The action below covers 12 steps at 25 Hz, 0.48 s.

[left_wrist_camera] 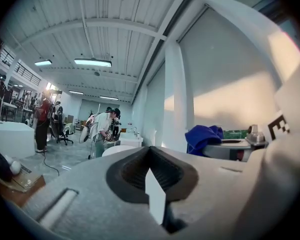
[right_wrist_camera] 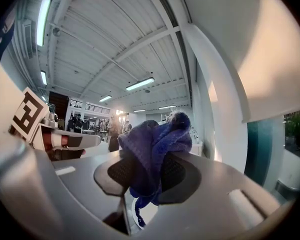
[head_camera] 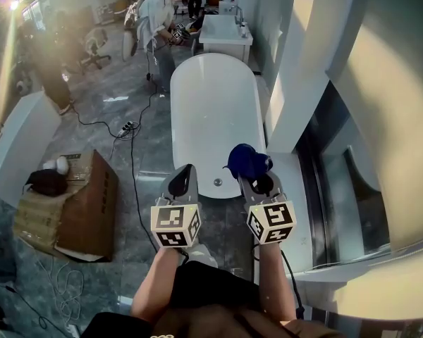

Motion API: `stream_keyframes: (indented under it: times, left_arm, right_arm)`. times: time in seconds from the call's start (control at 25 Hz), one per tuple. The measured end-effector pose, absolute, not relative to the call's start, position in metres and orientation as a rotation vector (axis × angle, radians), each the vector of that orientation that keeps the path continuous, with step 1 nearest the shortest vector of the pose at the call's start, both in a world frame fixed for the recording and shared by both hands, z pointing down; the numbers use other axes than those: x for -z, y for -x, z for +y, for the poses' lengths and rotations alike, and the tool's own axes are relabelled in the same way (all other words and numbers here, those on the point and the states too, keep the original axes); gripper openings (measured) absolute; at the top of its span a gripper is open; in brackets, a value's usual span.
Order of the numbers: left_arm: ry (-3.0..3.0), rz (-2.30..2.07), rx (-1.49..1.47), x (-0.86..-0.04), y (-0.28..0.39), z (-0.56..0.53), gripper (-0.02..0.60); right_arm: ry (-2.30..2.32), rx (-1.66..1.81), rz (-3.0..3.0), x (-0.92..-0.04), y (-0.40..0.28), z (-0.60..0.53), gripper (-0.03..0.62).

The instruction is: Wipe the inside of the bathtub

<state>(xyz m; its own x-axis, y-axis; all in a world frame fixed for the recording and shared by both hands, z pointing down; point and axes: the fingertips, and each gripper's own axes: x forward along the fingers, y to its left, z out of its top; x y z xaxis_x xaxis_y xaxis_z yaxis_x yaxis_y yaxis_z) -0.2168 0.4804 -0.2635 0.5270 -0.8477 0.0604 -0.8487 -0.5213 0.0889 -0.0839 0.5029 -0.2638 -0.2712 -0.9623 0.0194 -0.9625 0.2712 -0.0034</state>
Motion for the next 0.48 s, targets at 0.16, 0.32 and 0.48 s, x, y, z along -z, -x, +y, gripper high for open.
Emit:
stream_keyframes:
  times: [0.16,0.32,0.48]
  left_arm:
    - [-2.681,-1.475,-0.016,0.273,0.209,0.474,0.003]
    - [-2.693,-1.482,0.007,0.279,0.208,0.466,0.003]
    - [-2.674,-1.494,0.018,0.273,0.213,0.450,0.003]
  right_arm:
    - [-1.932,0.007,-2.480,0.276,0.070,0.499,0.114]
    - [-1.930,0.042,-2.481,0.282,0.067,0.491,0.114]
    - [-1.916,0.064,-2.480,0.280,0.069,0.477,0.114]
